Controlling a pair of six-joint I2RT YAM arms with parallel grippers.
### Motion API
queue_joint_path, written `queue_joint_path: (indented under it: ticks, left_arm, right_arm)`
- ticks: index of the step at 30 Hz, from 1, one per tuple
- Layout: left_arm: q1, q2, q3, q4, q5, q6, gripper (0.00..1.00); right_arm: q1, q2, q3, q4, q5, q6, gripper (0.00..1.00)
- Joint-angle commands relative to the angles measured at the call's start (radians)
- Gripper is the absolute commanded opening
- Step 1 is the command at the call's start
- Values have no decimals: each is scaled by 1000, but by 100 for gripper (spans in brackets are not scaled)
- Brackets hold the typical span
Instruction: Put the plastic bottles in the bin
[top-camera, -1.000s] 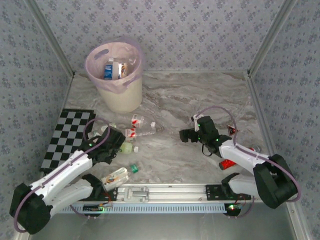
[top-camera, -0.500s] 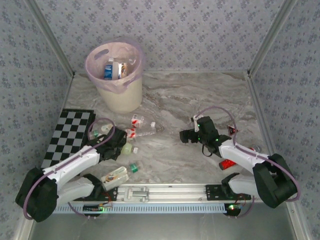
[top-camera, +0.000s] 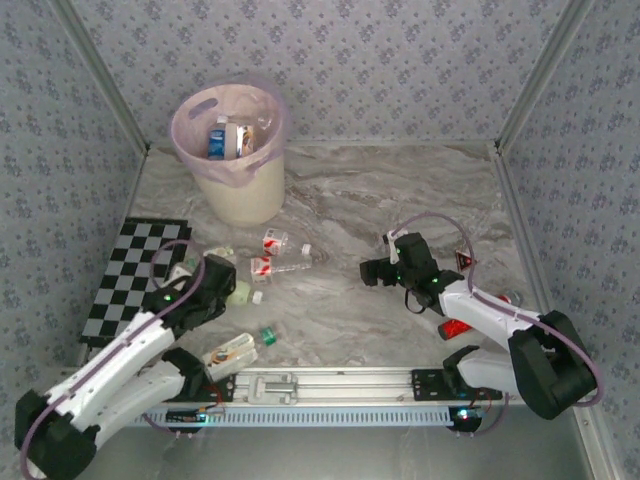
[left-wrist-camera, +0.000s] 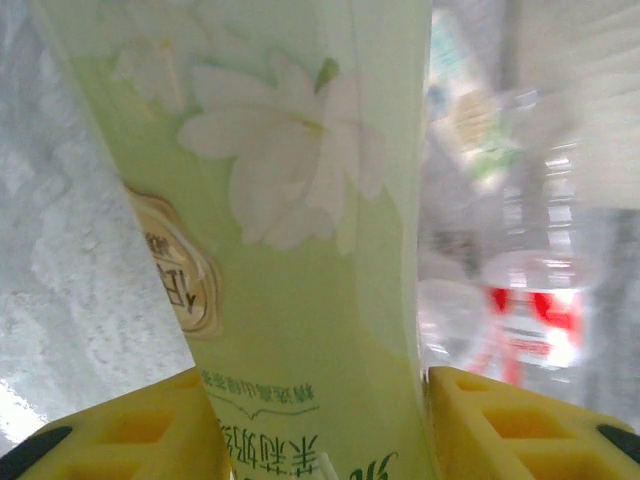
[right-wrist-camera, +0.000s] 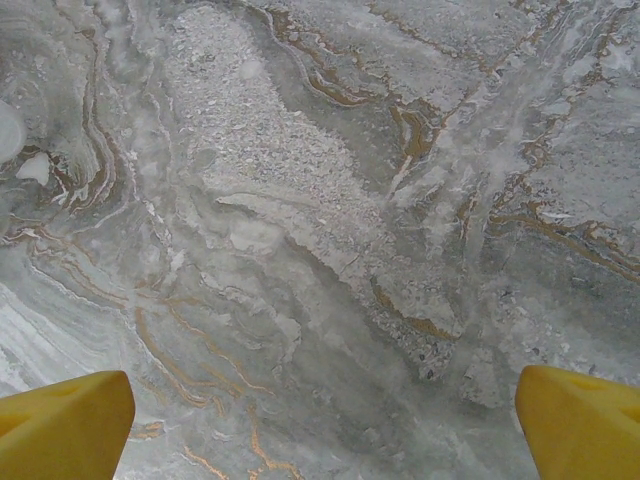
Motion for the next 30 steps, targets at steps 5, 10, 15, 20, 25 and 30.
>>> queue_joint_path:
  ticks: [5, 10, 15, 20, 25, 30]
  left_arm:
    - [29, 40, 397, -11, -211, 504, 40]
    - [133, 266, 742, 29, -118, 892, 29]
    - [269, 499, 1026, 36, 70, 1118, 11]
    - [387, 677, 1234, 43, 167, 1215, 0]
    - [447, 874, 1479, -70, 257, 1317, 0]
    - [459, 1118, 1761, -312, 326, 1444, 0]
  right_arm:
    - [13, -6, 33, -15, 19, -2, 100]
    - [26, -25, 38, -31, 27, 2, 100]
    - [39, -94, 17, -73, 47, 11, 100]
    - [42, -205, -14, -141, 80, 20, 100]
    - [33, -301, -55, -189, 111, 35, 100]
    - [22, -357, -77, -217, 115, 40, 100]
